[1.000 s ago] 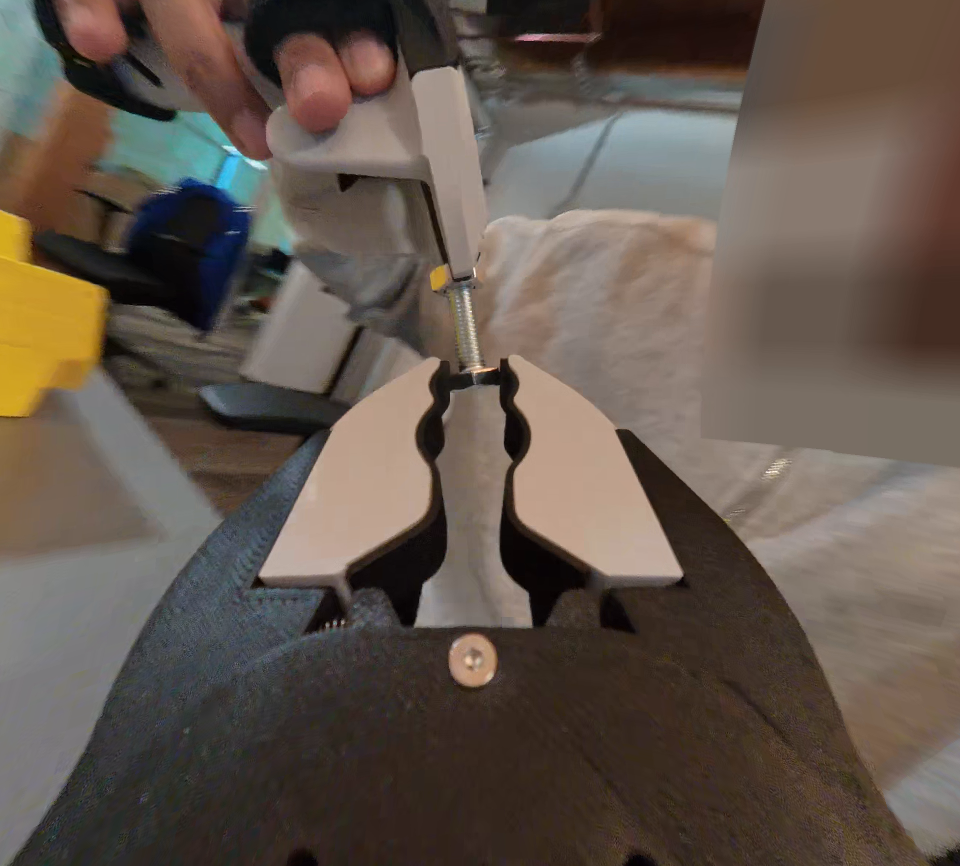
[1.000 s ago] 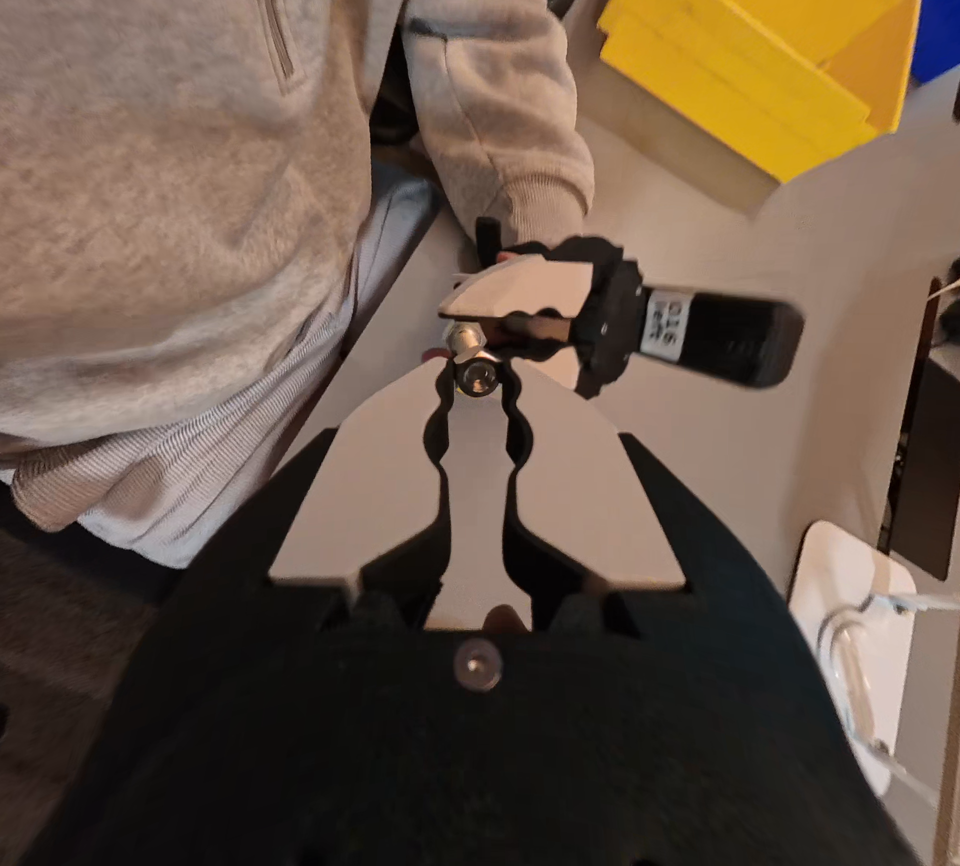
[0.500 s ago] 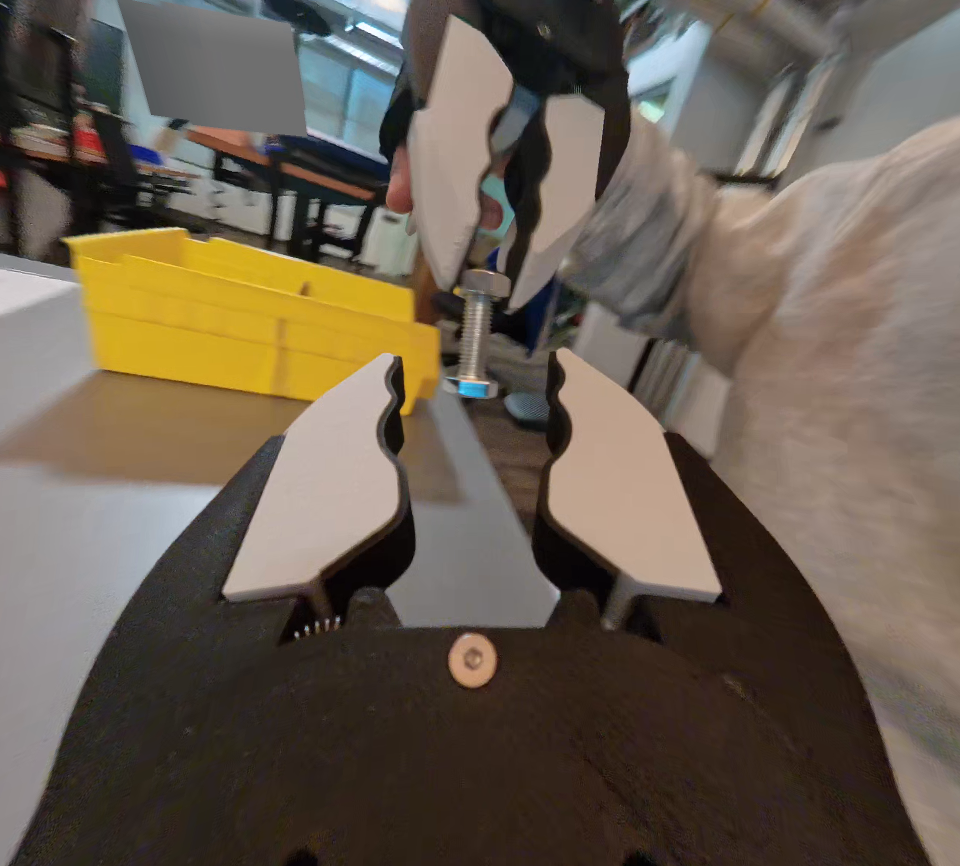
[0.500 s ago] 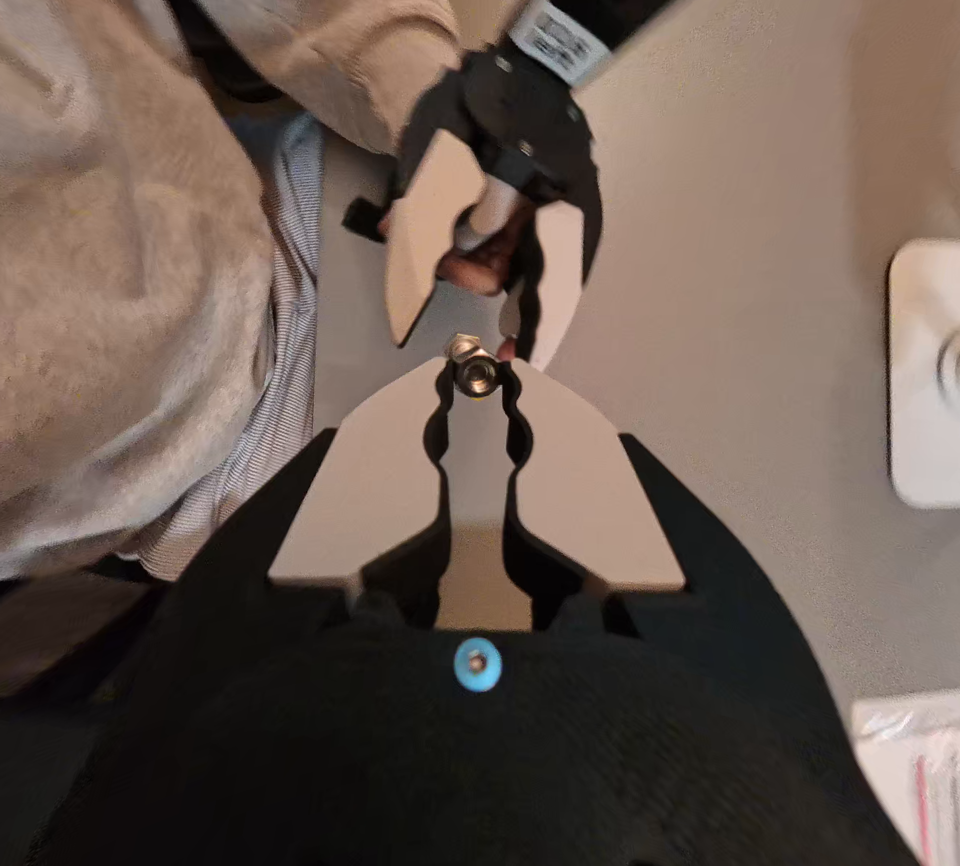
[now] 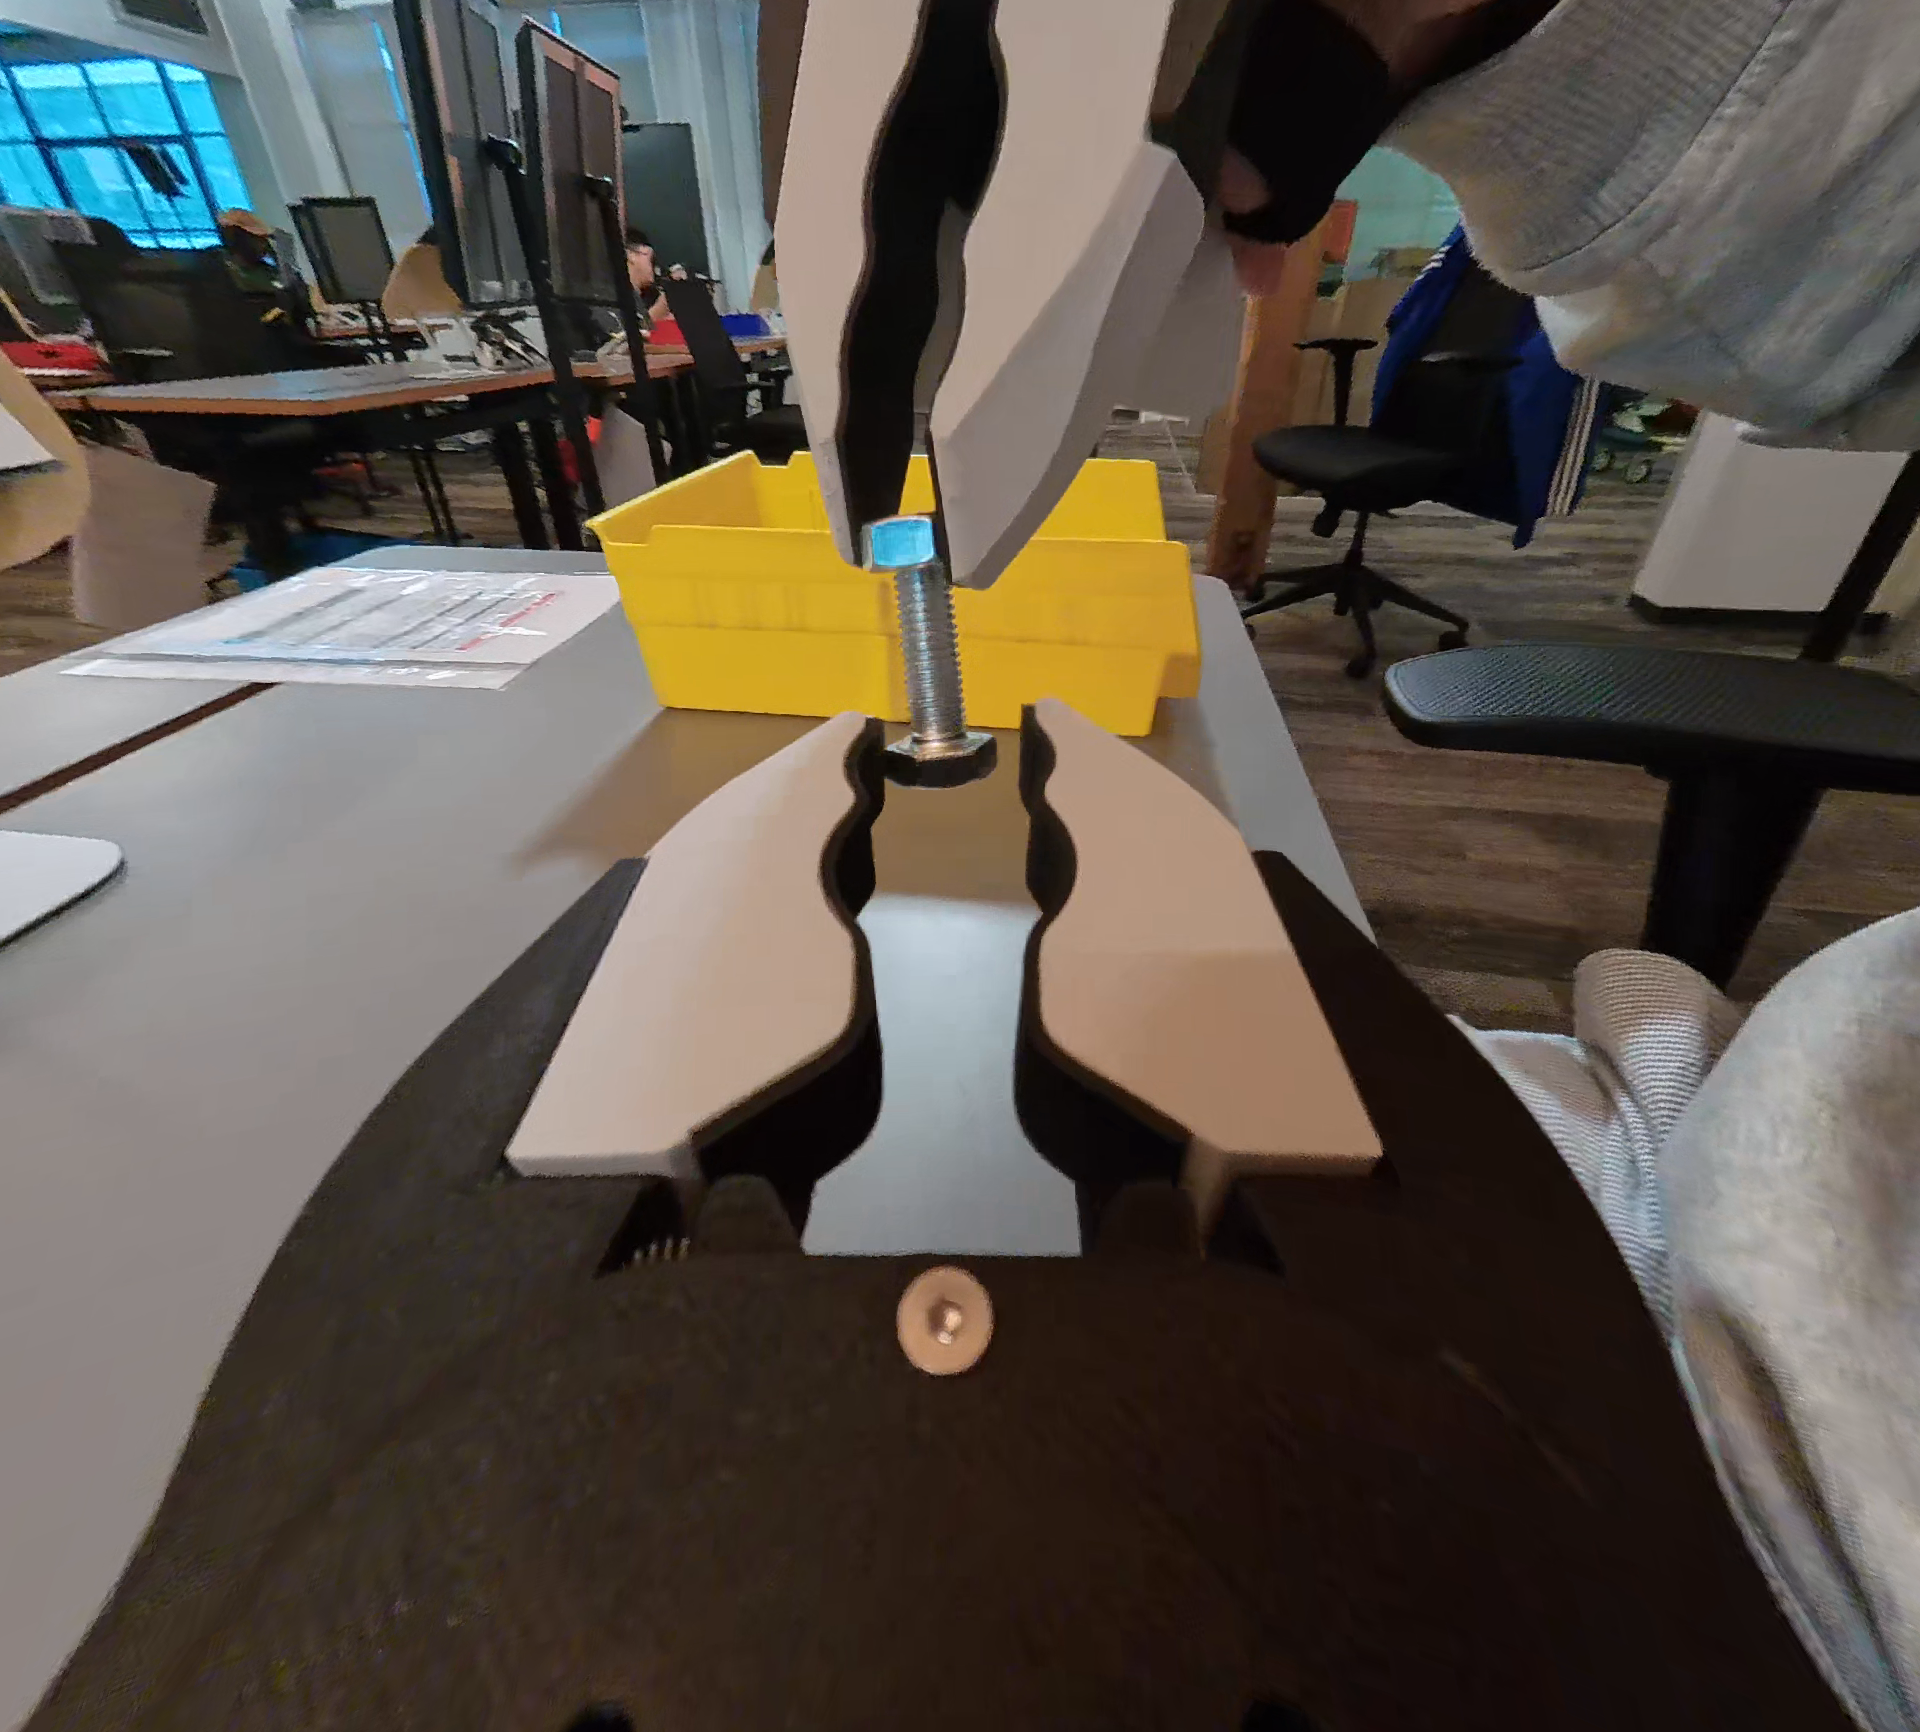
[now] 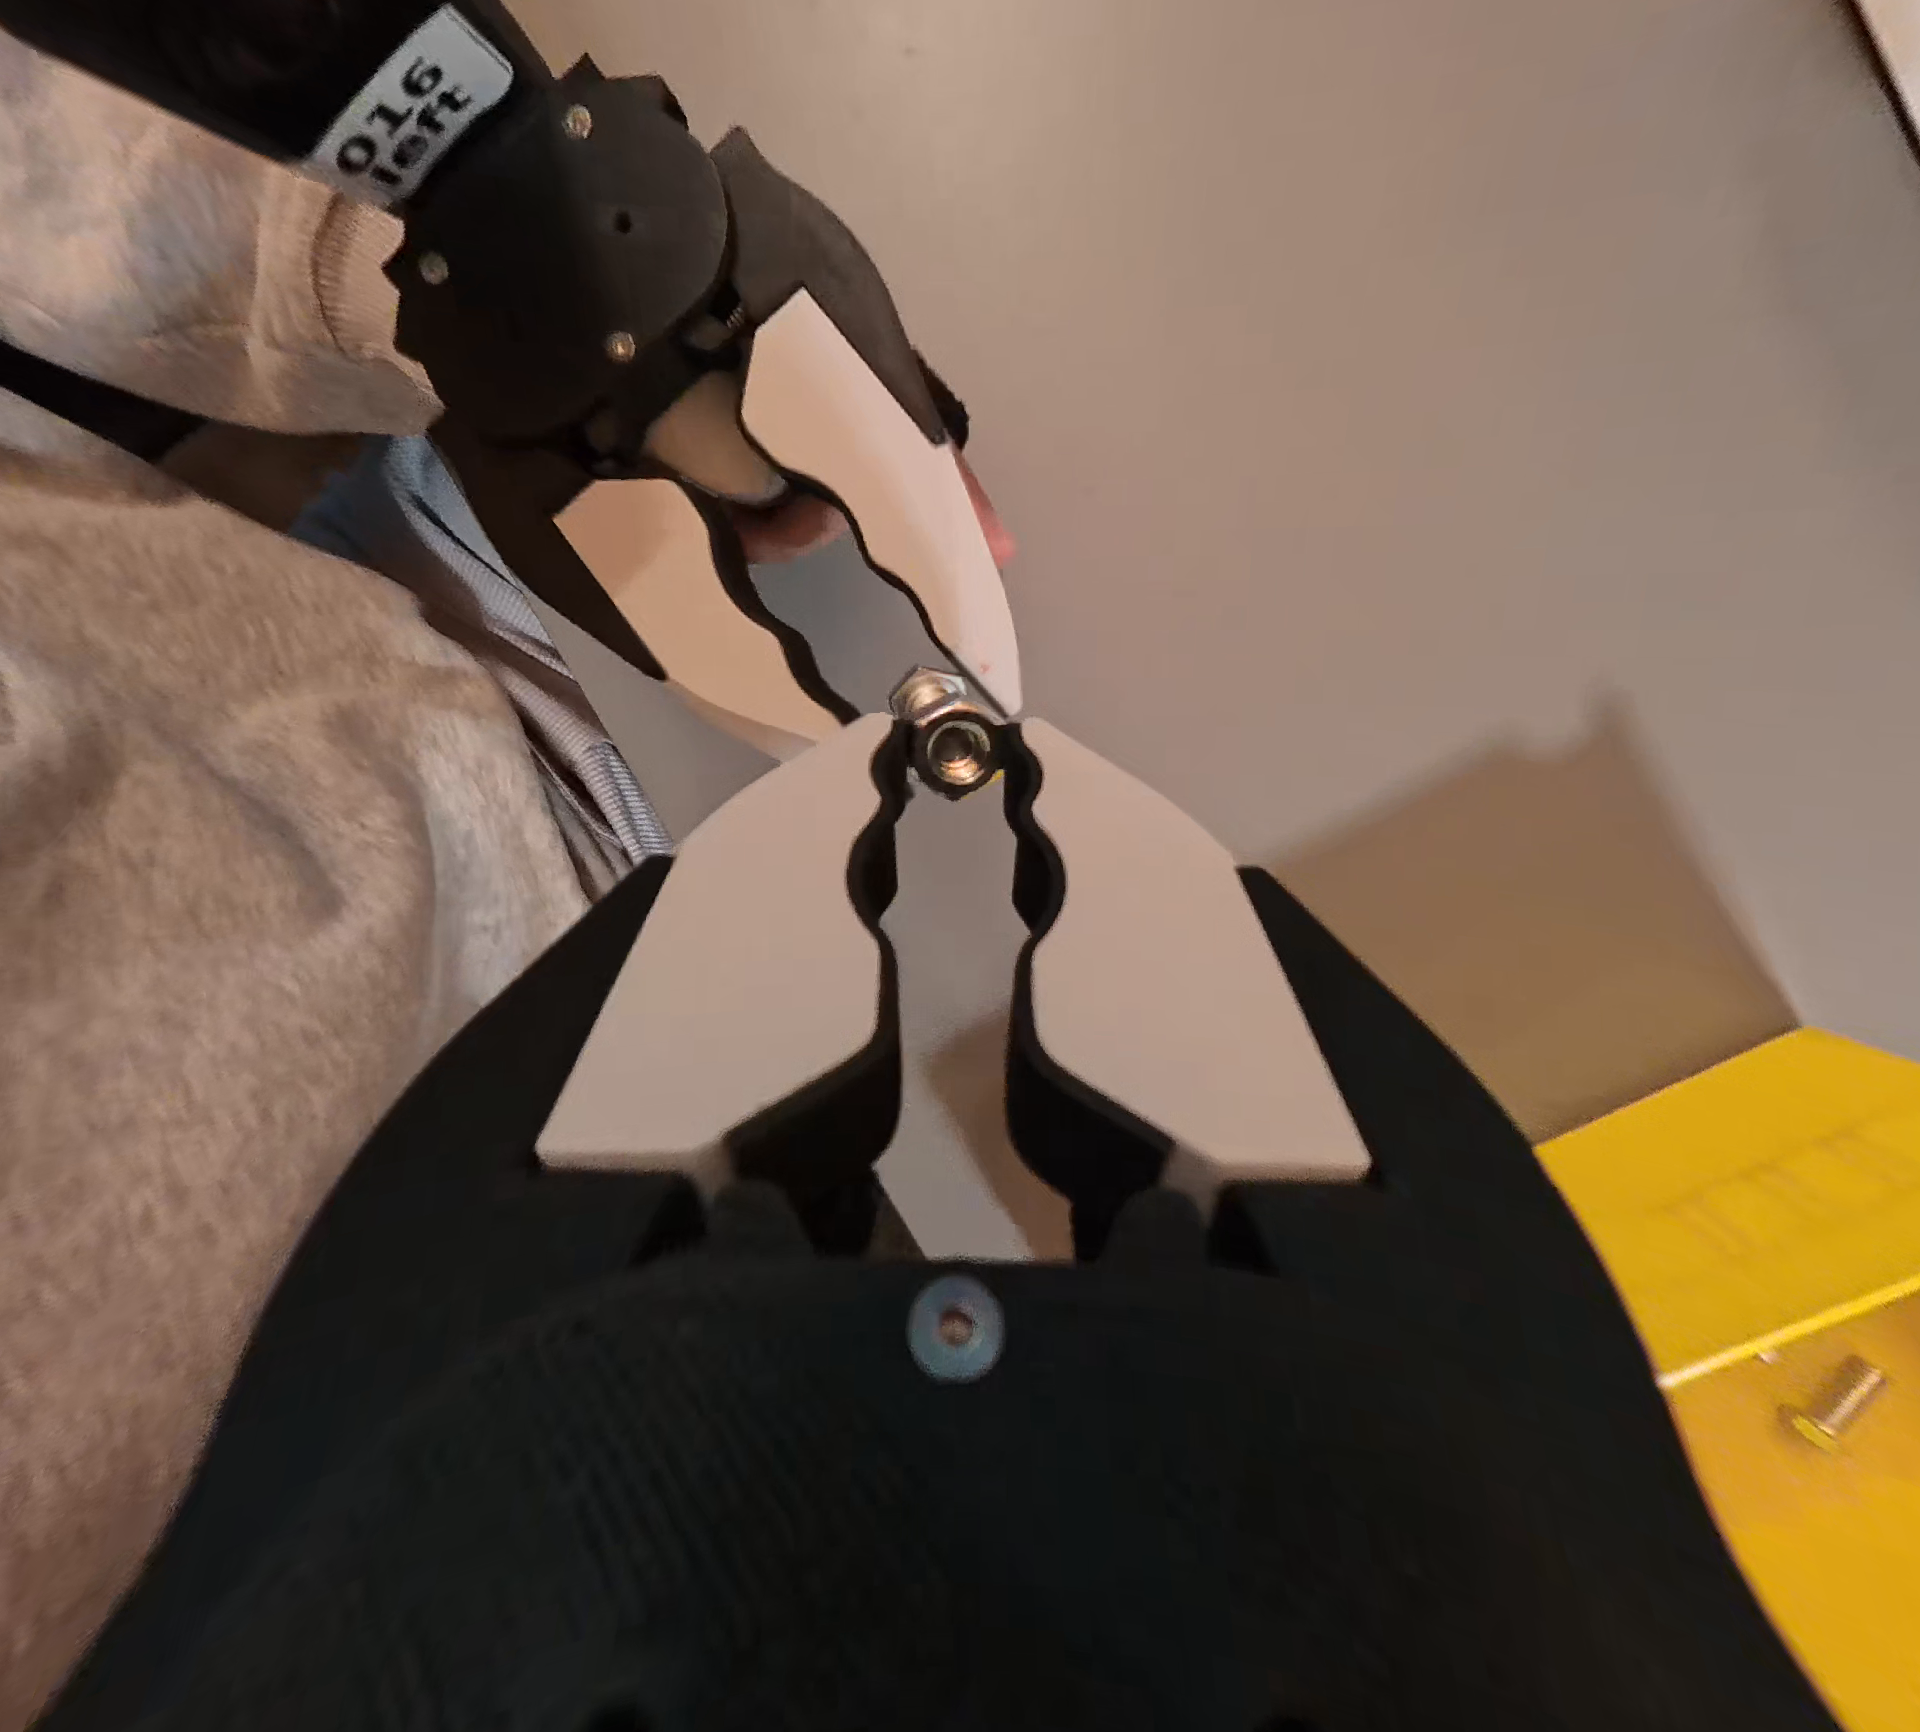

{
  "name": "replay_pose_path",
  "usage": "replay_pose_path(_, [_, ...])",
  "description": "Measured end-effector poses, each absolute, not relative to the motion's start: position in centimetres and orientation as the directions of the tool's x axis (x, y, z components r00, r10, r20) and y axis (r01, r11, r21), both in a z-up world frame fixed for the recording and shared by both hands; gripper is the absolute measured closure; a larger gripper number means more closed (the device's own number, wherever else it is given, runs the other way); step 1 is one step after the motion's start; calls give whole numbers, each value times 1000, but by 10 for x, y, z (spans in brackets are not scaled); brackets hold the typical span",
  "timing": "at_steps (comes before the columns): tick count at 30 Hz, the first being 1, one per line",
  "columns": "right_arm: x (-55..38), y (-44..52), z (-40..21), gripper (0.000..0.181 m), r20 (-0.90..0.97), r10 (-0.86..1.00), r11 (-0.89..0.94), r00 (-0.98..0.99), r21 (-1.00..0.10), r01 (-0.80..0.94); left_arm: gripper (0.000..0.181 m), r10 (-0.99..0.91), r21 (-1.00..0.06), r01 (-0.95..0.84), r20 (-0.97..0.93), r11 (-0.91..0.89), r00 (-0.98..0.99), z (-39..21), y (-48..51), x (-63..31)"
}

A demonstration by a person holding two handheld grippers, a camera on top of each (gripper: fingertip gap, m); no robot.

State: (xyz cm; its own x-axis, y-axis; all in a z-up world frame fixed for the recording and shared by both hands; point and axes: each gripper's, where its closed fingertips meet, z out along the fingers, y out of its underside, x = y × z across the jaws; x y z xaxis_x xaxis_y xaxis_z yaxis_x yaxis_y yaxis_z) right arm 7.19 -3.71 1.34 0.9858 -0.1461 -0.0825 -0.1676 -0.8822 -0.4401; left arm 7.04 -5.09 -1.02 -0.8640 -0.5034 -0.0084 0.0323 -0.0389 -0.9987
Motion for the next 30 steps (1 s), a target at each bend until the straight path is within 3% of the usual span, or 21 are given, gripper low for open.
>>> replay_pose_path(6, [59, -39, 16, 163, -64, 3, -907, 998, -421, -24, 161, -415, -998, -8, 33, -62, -909, -8, -55, 60])
replay_pose_path(13, [29, -47, 26, 163, 20, 403, -793, 915, -493, 359, 162, -125, -974, -142, 165, -176, -978, 5, -63, 27])
replay_pose_path(17, [16, -51, 29, 163, 13, 513, -720, 858, -538, 438, 162, 41, -953, -234, 230, -194, -972, 8, -64, 11])
replay_pose_path(25, [-15, -39, 54, 163, 110, 656, -482, 746, -700, 527, 162, 445, -861, -453, 321, -232, -836, 36, -47, -28])
replay_pose_path(30, [-27, -29, 64, 163, 254, 714, -317, 653, -714, 624, 162, 646, -767, -607, 357, -210, -674, 48, -33, -41])
